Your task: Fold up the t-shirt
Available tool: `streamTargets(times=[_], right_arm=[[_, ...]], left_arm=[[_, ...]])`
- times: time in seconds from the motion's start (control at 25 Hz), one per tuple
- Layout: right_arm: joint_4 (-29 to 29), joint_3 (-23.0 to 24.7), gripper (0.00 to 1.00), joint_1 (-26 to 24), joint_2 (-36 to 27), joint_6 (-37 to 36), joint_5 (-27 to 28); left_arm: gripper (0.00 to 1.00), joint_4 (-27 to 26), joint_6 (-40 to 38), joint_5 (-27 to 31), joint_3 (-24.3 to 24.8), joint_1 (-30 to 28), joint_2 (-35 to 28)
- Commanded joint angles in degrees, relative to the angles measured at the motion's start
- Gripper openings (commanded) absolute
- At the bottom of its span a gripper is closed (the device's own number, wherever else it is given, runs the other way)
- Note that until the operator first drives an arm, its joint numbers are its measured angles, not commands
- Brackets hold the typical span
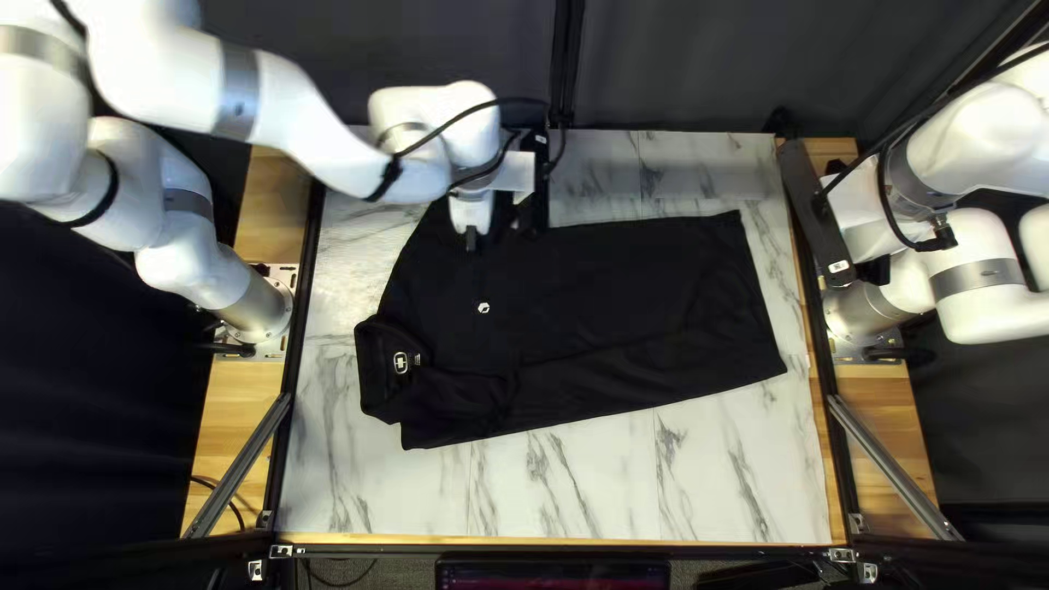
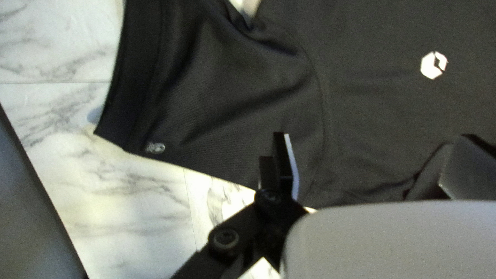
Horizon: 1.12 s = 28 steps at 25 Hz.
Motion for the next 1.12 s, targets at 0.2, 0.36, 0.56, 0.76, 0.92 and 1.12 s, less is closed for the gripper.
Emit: streamTargets(times=[0.2, 0.36, 0.56, 0.76, 0.92, 1.12], right_arm=[[0.0, 0.0, 1.00, 0.0, 0.0, 0.0, 0.0], [0.0, 0.0, 1.00, 0.0, 0.0, 0.0, 0.0], [0.0, 0.0, 1.00, 0.0, 0.0, 0.0, 0.0], [0.0, 0.0, 1.00, 0.0, 0.0, 0.0, 0.0], [0.0, 0.0, 1.00, 0.0, 0.0, 0.0, 0.0], [0.0, 0.0, 1.00, 0.0, 0.0, 0.0, 0.0]], left_arm=[[1.00, 2.5, 4.7, -7.3, -3.3, -2.9, 9.3], [1.00, 3.7, 9.2, -13.0, -2.5, -2.2, 12.2], [1.00, 4.0, 11.2, -15.9, -1.9, -0.2, 13.9], [0.96, 3.1, 10.8, -17.6, -0.5, 1.5, 14.1], [0.82, 1.9, 11.1, -18.5, -0.5, 1.9, 15.1], [0.06, 0.6, 12.1, -19.2, -1.6, 2.6, 17.2]])
